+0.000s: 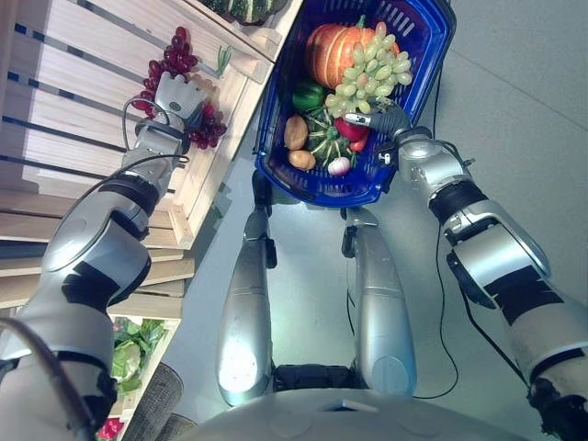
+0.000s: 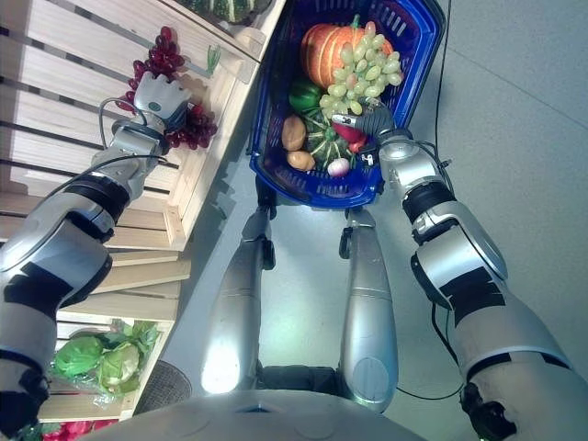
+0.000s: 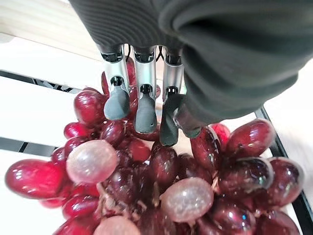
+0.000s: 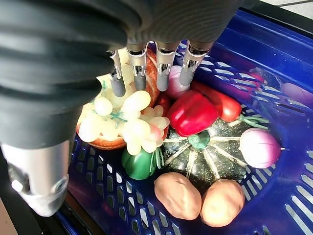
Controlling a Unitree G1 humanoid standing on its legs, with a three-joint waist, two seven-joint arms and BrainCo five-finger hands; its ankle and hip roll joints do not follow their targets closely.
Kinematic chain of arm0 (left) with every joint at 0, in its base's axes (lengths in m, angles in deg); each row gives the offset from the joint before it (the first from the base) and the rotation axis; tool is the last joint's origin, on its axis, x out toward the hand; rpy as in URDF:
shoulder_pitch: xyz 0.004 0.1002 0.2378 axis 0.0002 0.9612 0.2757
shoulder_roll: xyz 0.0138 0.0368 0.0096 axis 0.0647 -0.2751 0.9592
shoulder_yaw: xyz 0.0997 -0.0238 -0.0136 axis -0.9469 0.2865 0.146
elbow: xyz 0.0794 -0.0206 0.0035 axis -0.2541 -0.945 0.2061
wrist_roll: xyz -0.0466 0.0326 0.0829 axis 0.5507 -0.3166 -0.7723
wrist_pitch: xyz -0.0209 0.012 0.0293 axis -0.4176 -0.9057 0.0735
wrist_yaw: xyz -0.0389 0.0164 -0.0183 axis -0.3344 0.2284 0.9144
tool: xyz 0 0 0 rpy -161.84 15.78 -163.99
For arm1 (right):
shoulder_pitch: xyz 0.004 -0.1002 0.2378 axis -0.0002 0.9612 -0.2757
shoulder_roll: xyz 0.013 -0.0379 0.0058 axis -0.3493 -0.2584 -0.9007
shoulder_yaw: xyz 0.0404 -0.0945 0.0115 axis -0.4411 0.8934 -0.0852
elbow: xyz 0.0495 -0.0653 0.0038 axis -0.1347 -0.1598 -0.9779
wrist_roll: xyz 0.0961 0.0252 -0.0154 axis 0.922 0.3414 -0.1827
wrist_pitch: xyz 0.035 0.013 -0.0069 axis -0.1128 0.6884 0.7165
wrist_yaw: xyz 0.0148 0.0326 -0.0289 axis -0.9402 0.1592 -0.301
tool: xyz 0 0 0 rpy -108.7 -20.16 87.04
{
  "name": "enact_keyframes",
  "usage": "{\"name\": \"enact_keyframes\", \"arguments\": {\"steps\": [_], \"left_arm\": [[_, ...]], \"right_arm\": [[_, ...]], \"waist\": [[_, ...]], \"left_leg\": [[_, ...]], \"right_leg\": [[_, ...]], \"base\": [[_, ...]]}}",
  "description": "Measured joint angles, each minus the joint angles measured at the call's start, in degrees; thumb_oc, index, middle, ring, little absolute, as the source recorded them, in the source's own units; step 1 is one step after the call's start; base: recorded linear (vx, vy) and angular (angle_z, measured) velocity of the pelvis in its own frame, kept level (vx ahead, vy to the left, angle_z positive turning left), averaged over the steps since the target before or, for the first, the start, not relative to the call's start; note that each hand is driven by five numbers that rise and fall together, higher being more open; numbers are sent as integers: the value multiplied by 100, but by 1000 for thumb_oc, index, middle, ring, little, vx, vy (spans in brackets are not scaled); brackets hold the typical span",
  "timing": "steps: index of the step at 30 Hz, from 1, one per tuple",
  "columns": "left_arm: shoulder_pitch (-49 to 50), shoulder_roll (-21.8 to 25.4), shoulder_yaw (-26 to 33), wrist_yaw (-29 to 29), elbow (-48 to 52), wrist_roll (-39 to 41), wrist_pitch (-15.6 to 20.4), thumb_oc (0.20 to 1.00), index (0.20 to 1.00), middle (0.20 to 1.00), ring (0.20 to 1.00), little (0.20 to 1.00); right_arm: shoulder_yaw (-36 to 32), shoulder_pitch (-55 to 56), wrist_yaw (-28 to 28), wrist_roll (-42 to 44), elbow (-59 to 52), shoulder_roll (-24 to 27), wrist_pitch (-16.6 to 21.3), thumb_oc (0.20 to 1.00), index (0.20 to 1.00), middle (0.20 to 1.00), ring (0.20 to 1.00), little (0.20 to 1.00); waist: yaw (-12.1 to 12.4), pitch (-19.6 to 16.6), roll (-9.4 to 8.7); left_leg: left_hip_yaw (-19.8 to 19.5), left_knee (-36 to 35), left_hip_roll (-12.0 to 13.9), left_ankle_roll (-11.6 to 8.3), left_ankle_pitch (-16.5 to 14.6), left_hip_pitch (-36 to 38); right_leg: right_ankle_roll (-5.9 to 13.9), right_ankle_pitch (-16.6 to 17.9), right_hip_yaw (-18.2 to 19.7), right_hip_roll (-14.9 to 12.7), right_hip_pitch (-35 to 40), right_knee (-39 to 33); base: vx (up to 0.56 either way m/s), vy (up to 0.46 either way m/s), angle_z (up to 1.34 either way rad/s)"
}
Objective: Pick up fruits and vegetables into the basket
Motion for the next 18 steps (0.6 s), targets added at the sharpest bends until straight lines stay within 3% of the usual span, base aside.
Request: {"name": "enact_keyframes", "arguments": {"steps": [6,10,14,18], "left_arm": [[3,1,4,13,-141,105,1,200,200,200,200,200],[48,0,169,78,-142,781,9,200,200,200,200,200],[170,-1,591,191,-125,2341,179,200,200,200,200,200],[480,-2,1452,471,-14,4059,485,200,200,200,200,200]], "right_arm": [[0,1,2,22,-2,-3,4,1000,1000,1000,1000,1000],[-2,3,23,136,-2,-3,65,1000,1000,1000,1000,1000],[-3,8,63,241,-24,-2,88,1000,1000,1000,1000,1000],[-13,186,116,326,-263,21,170,1000,1000,1000,1000,1000]], "waist": [[3,0,0],[3,0,0],[8,0,0],[9,0,0]], "left_leg": [[6,26,0,0,-1,0],[5,30,0,0,-1,1],[4,39,0,0,-1,16],[-4,38,0,0,-1,120]], "right_leg": [[0,1,9,1,1,-7],[-1,3,10,3,7,0],[-2,5,8,3,34,3],[-2,5,2,2,141,-2]], "base": [[0,0,0],[0,0,0],[0,0,0],[0,0,0]]}}
